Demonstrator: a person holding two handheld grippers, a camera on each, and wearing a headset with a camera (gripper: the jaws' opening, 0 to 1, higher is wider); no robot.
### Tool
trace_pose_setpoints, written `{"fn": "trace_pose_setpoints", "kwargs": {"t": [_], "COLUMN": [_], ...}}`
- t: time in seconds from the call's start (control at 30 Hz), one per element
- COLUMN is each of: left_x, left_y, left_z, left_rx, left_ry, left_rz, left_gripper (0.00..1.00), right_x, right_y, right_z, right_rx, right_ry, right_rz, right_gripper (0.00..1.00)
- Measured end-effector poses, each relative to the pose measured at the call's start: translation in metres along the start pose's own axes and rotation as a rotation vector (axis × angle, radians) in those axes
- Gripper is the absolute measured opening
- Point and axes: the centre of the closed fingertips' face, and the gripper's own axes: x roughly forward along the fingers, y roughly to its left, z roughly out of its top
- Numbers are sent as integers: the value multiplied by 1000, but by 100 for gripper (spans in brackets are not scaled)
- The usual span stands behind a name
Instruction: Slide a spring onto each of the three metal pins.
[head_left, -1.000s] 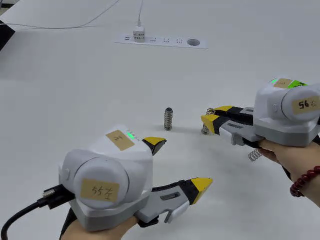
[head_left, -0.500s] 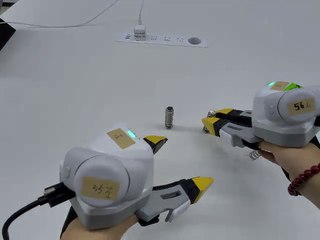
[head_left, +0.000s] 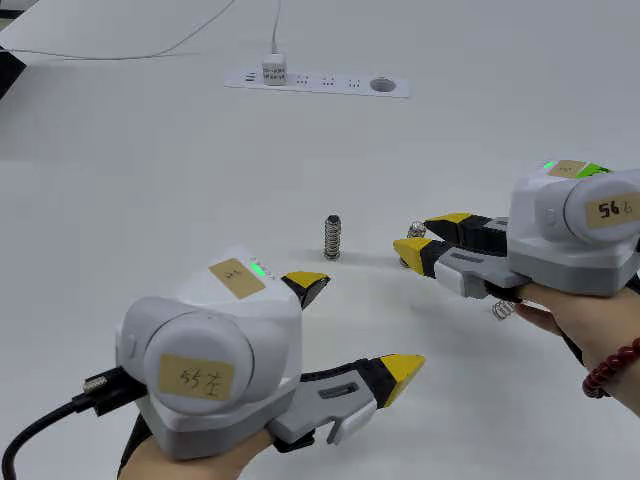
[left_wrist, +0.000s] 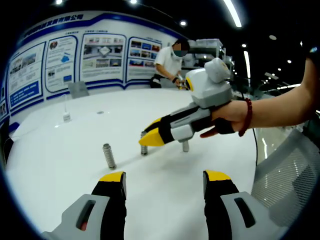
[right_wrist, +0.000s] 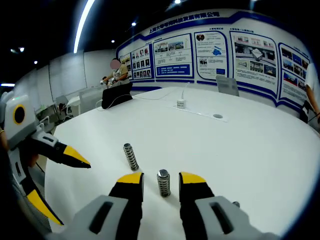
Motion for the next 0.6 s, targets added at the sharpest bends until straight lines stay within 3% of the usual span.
{"fn": "trace_pose_setpoints", "kwargs": {"t": [0.4,0.6], "left_x": [9,21], "left_y": [-8,-15], "left_z": [12,16], "left_rx": [44,39], "left_ry": [-10,-9], "left_rz": [-3,-28], "left_gripper": [63,62], "right_x": [-28,-45], "right_y": [0,-2], "right_z": [18,31], "right_rx": [64,76], "right_ry": [-58,-95], "right_rz": [-2,-20], "right_gripper": [41,45]}}
